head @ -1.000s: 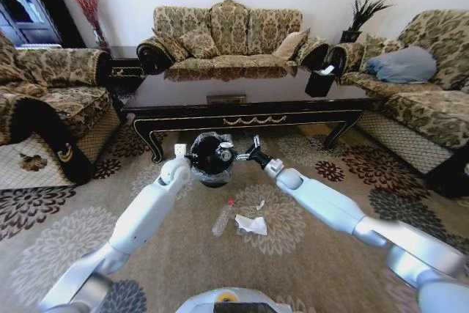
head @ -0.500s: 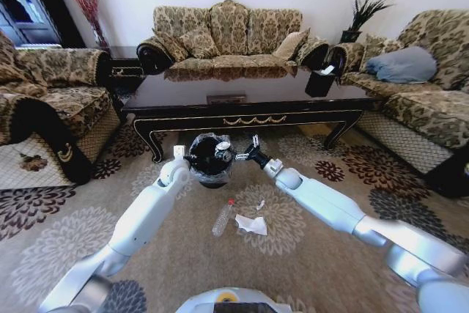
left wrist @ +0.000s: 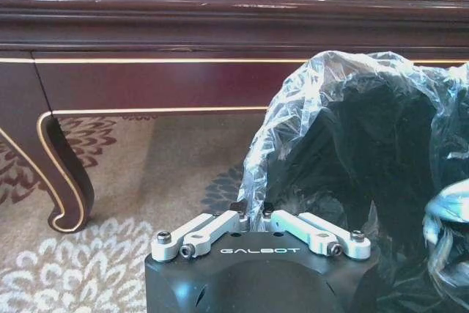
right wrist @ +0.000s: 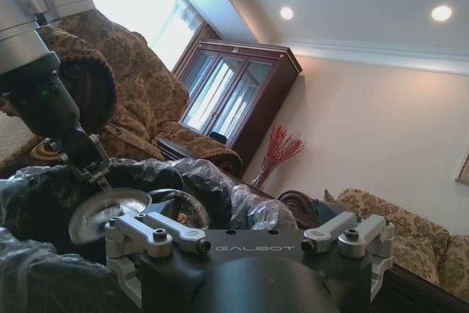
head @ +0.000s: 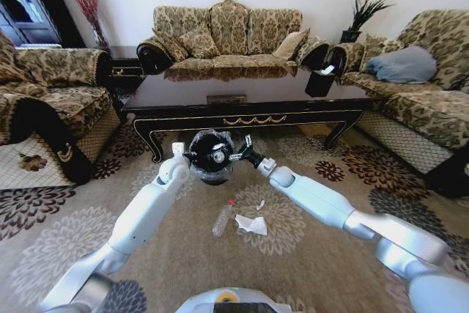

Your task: Move to the front of the table and pick up the trash from the floor, then place it into the trash bin.

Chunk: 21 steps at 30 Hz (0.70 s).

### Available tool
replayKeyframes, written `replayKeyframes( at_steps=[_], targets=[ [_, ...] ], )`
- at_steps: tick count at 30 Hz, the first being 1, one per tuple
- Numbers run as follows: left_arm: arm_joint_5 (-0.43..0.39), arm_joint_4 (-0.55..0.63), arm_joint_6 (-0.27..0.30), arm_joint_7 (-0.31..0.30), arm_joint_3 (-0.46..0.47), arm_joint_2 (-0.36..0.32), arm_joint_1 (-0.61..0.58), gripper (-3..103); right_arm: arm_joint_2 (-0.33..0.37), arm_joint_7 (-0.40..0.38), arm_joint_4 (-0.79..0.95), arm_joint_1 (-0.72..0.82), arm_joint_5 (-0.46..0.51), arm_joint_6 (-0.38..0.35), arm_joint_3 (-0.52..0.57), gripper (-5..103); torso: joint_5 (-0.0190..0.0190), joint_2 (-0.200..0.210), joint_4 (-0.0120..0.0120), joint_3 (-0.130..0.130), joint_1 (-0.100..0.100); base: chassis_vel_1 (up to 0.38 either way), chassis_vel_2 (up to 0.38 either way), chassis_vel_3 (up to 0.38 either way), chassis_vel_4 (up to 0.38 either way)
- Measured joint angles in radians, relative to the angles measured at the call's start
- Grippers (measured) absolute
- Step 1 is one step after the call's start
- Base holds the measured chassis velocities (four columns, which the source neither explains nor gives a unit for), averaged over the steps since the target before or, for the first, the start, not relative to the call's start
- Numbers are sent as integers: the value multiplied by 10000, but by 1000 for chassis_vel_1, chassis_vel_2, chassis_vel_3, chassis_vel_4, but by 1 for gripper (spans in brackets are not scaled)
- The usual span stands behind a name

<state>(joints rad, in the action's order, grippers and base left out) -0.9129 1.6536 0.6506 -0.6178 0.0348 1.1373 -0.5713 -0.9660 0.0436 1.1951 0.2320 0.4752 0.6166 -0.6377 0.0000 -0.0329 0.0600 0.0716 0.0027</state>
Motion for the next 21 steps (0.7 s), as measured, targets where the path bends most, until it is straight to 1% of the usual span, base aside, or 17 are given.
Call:
replayKeyframes(
  at_steps=[10,21],
  targets=[
    [-34,123,10,11,288,-133,-172,2,149,33,0,-57,-20,-5,-71,100,-1,0,-2,0,1,0,0,0,0],
    [-92,283,36,13,643,-373,-514,2,372,185,179,145,-71,2,165,100,0,1,0,0,1,0,0,0,0]
  ],
)
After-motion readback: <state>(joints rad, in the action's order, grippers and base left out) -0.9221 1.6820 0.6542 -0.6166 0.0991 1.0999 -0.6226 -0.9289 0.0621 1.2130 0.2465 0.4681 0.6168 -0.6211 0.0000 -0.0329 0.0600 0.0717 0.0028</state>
